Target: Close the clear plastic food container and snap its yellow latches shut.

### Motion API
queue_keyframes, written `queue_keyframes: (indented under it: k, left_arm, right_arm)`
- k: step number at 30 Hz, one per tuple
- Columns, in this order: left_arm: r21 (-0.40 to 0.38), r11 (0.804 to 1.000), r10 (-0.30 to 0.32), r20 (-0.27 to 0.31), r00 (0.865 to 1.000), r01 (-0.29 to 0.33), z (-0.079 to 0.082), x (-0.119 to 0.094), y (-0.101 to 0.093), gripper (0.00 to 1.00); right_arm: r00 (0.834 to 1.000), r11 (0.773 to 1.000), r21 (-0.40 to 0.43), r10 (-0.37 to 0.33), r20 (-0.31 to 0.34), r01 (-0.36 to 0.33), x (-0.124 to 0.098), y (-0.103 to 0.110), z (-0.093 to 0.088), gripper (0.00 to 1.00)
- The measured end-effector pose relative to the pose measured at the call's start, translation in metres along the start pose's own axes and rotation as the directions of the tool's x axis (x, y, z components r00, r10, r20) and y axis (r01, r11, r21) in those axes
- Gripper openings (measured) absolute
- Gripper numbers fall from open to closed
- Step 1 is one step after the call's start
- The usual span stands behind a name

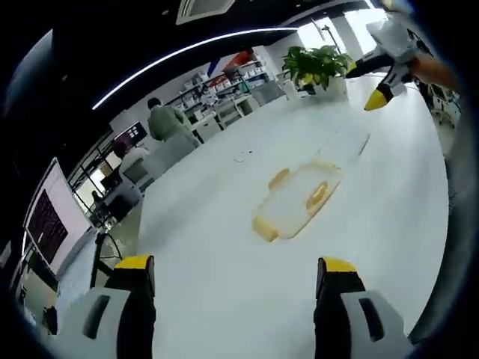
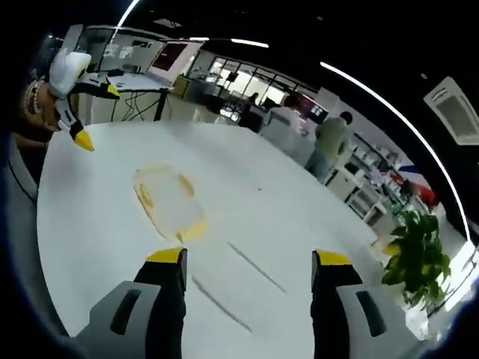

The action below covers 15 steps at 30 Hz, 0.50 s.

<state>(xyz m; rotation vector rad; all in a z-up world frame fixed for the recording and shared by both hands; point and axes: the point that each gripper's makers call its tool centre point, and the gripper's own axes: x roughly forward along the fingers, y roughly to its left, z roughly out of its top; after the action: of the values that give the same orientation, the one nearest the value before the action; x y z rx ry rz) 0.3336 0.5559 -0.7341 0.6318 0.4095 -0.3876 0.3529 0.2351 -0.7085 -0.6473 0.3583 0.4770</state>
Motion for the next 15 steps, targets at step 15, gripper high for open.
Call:
queue_keyframes:
  k: [15]
  left_arm:
    - [0.157, 0.984, -0.077, -0.027, 0.997, 0.08, 0.008, 0.059, 0.001, 0.81]
  right_arm:
    - [0.996, 0.979, -0.181, 0.09, -0.002, -0.089, 0.064, 0.01, 0.02, 0.64]
